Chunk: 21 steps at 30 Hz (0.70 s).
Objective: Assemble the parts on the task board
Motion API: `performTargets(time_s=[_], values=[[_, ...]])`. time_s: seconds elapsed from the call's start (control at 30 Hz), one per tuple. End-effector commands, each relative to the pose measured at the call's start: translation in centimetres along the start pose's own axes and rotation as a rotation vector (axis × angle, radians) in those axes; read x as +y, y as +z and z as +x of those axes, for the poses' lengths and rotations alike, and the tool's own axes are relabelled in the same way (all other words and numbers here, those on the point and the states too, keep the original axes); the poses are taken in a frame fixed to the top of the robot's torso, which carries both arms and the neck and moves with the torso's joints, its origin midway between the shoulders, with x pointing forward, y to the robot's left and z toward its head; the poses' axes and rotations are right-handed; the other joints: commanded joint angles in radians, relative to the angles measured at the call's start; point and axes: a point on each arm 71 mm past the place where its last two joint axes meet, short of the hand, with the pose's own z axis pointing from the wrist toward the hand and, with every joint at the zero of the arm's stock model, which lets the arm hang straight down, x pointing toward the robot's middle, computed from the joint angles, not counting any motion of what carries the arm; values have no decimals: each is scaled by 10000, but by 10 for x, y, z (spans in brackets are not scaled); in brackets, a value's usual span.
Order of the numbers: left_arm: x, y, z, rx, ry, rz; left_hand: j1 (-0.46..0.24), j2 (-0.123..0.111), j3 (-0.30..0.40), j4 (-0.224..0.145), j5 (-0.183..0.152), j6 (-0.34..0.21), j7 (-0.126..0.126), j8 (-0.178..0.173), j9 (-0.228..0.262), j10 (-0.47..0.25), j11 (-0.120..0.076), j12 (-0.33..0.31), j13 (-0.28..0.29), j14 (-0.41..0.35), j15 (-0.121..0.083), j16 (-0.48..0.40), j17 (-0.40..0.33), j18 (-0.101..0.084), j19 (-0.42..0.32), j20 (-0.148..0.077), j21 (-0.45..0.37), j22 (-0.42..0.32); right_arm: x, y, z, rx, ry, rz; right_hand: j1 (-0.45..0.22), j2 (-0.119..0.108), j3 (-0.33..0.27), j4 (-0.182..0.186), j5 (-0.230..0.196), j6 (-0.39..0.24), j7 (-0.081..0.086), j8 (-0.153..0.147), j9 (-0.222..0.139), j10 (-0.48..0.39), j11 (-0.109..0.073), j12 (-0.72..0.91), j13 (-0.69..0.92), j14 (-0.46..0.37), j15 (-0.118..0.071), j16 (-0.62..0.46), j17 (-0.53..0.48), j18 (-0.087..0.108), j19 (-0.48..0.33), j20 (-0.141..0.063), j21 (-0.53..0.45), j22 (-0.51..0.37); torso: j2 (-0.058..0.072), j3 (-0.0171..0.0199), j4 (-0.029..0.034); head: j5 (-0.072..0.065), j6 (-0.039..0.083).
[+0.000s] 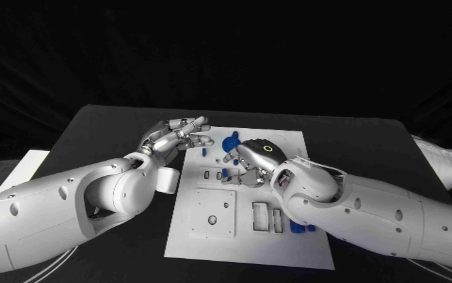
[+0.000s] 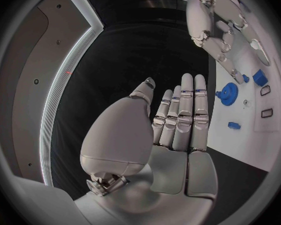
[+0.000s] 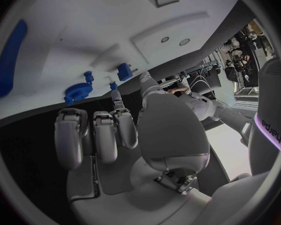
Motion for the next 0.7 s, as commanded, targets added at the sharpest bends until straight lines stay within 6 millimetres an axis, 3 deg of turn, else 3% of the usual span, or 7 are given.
performTargets(time_s=[0.03, 0.13, 0.33, 0.4, 0.47, 0.57, 0.7], values=[[2, 1, 0, 480, 703, -332, -177, -6, -100, 17, -57, 177, -157, 66, 26, 447, -169, 162, 70, 859, -256, 492, 352, 34, 634, -276, 387, 168, 5, -7, -17, -1223, 678, -1262, 160, 3, -46, 160, -44, -114, -2, 8, -4, 286, 81, -85, 1646, 966, 60, -49, 2213, -54, 151, 54, -44, 313, -36, -6, -19, 11, 29], [6, 3, -5, 599, 1389, -806, -303, -46, -162, 92, -57, 468, -462, 117, 41, 1353, -574, 453, 233, 2366, -732, 1804, 1271, 57, 1942, -751, 1284, 588, -2, -15, -30, -1187, 1193, -1720, 367, 55, -74, 261, -61, -204, 24, -9, -14, 250, 104, -144, 1606, 949, 78, -85, 2144, -40, 116, 69, -88, 237, -90, 21, -36, 22, 36], [17, 6, -14, 911, 3156, -2473, -661, -152, -269, 485, -62, 853, -914, 128, 108, 2991, -1101, 1290, 1056, 2763, -1226, 10788, 9737, -54, 3211, -1299, 3236, 1851, -28, -35, -61, -843, 2355, -1351, 784, 154, -118, 266, 171, -266, 43, 13, -6, 131, 122, -343, 1477, 896, 95, -200, 1933, 2, 21, 90, -211, 27, -211, 81, -87, 82, 5], [20, 9, -15, 1255, 4032, -3240, -1081, -156, -476, 800, -90, 1055, -1031, 264, 195, 3466, -1228, 1913, 1563, 2871, -1296, 12289, 11468, -407, 3784, -1396, 5624, 4811, -43, -41, -73, -857, 2876, -871, 843, 212, -116, 263, 230, -265, 43, 17, -3, 123, 121, -355, 1467, 893, 94, -208, 1920, 5, 15, 91, -221, 12, -278, 97, -122, 117, -23], [20, 12, -16, 1529, 4986, -4025, -1578, -149, -772, 1224, -99, 1269, -1193, 499, 346, 3690, -1356, 2988, 2495, 2928, -1410, 13184, 12546, -627, 4021, -1494, 7127, 6640, -57, -47, -85, -959, 3233, -406, 897, 280, -114, 254, 301, -248, 38, 29, 3, 137, 117, -329, 1480, 897, 91, -204, 1932, 2, 21, 90, -217, 24, -322, 101, -138, 119, -45], [20, 18, -17, 1820, 6740, -5484, -2217, 134, -1399, 1309, -129, 1243, -1302, 1109, 795, 2978, -1447, 6757, 6242, 2977, -1435, 13774, 13304, -762, 3864, -1654, 8542, 8252, -81, -56, -105, -1232, 3629, 360, 922, 333, -121, 250, 350, -220, 31, 44, 11, 148, 109, -313, 1488, 894, 87, -213, 1917, 1, 25, 86, -216, 29, -400, 122, -169, 144, -90], [12, 28, -16, 1938, 9194, -6690, -2114, 574, -1766, 1548, -133, 803, -1281, 1837, 1326, 2012, -1433, 8459, 7910, 3038, -1440, 13975, 13591, -1073, 4084, -1560, 10205, 10597, -104, -65, -119, -1489, 3868, 1109, 958, 382, -142, 231, 473, -207, 25, 48, 15, 132, 103, -347, 1462, 881, 79, -244, 1861, 15, 2, 80, -251, -38, -482, 159, -218, 212, -135]])
